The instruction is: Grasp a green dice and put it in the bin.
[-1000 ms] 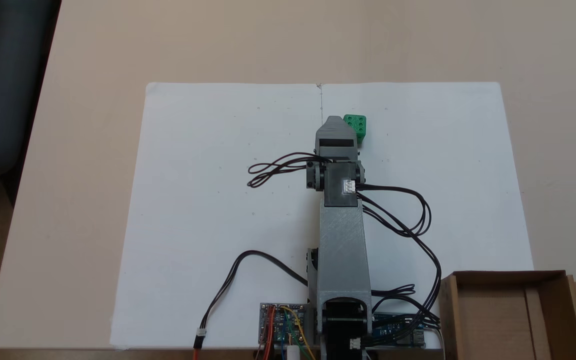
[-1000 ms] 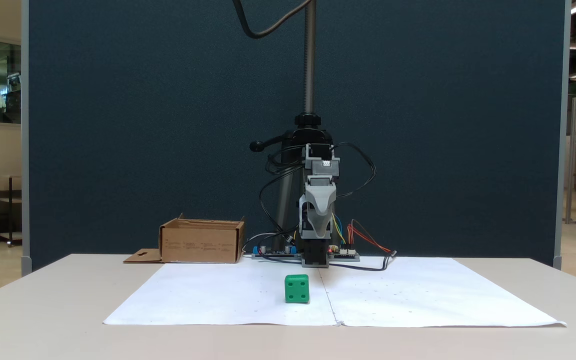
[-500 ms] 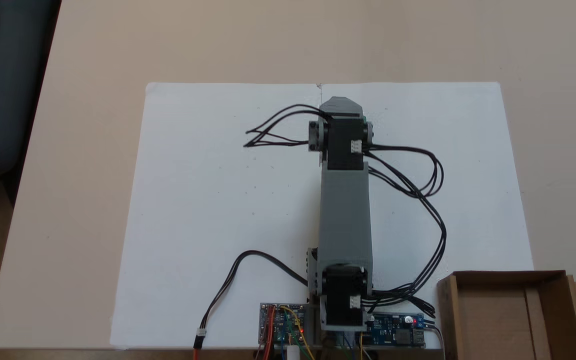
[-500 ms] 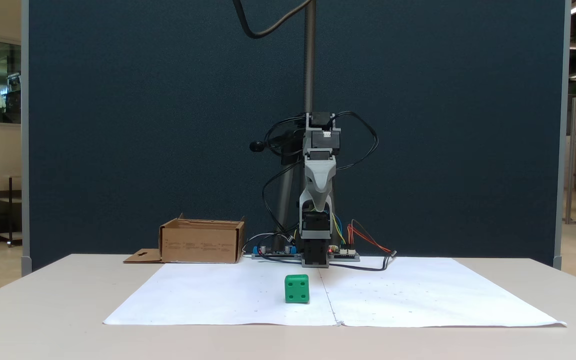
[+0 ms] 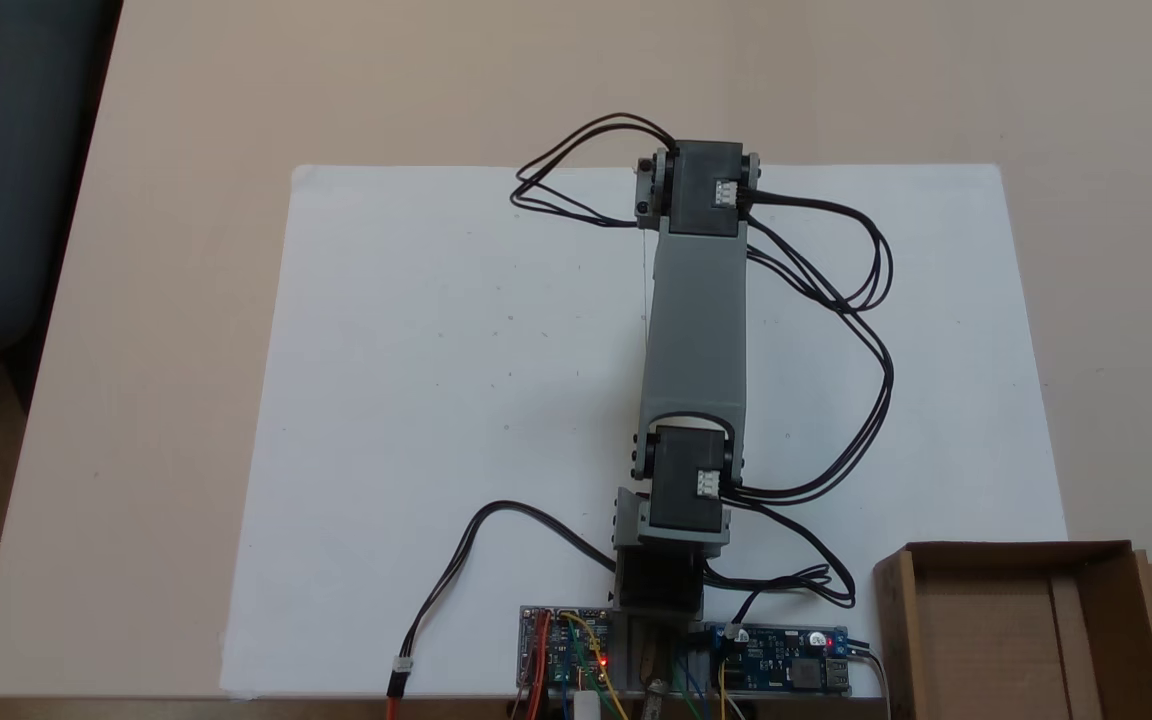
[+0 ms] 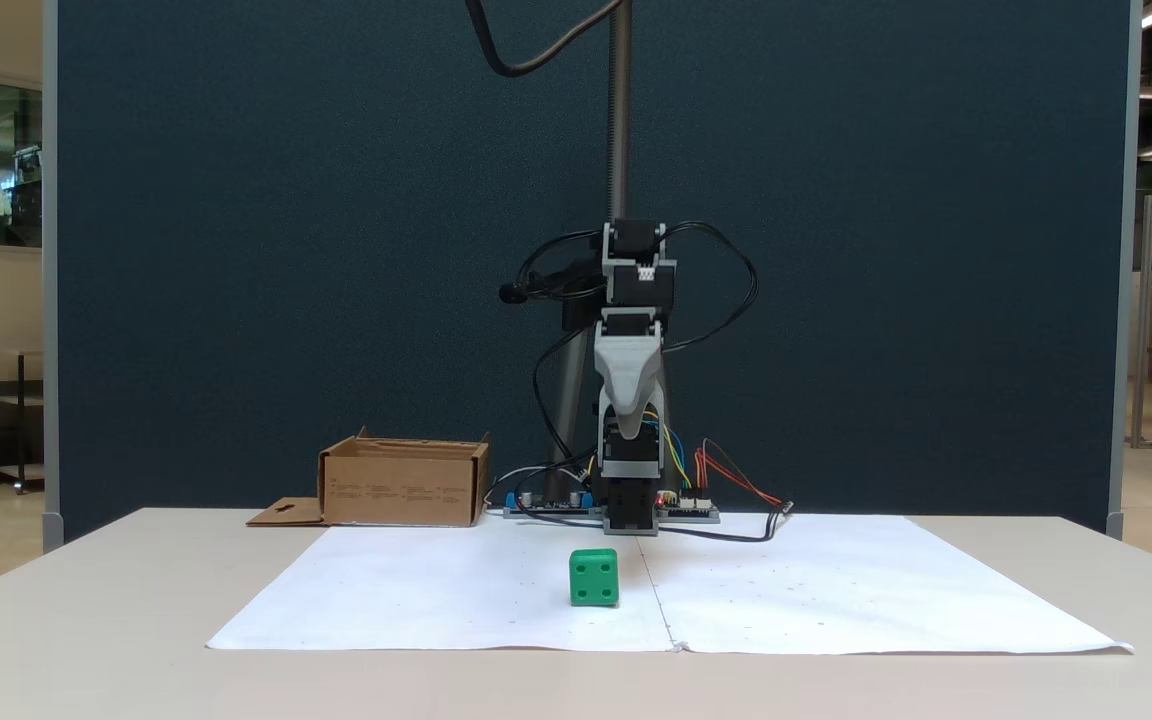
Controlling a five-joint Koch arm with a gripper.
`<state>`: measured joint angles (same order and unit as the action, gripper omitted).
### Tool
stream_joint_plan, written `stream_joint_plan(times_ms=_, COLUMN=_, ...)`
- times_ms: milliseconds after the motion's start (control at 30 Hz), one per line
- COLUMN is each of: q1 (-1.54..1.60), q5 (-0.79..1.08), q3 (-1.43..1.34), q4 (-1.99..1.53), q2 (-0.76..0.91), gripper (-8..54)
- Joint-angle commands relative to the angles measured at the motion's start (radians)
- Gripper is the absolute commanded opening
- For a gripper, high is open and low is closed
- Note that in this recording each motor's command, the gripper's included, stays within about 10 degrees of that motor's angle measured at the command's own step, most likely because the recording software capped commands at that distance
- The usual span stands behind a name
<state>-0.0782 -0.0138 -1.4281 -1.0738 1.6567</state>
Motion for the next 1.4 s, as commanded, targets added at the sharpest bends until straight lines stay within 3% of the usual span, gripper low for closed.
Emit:
stream_joint_plan(times_ms=0, q1=-0.026, q5=0.012, q3=0.074, q4=-0.023, q2=-0.002, gripper=48.0)
stream_joint_plan(times_ms=567, q1=-0.055, q5=0.011, q3=0.078, q4=0.051, q2=-0.152, gripper=48.1)
stream_joint_plan(times_ms=1367, q1=-0.094, q5=0.044, q3=0.08, q4=0.149, q2=-0.229, gripper=48.1)
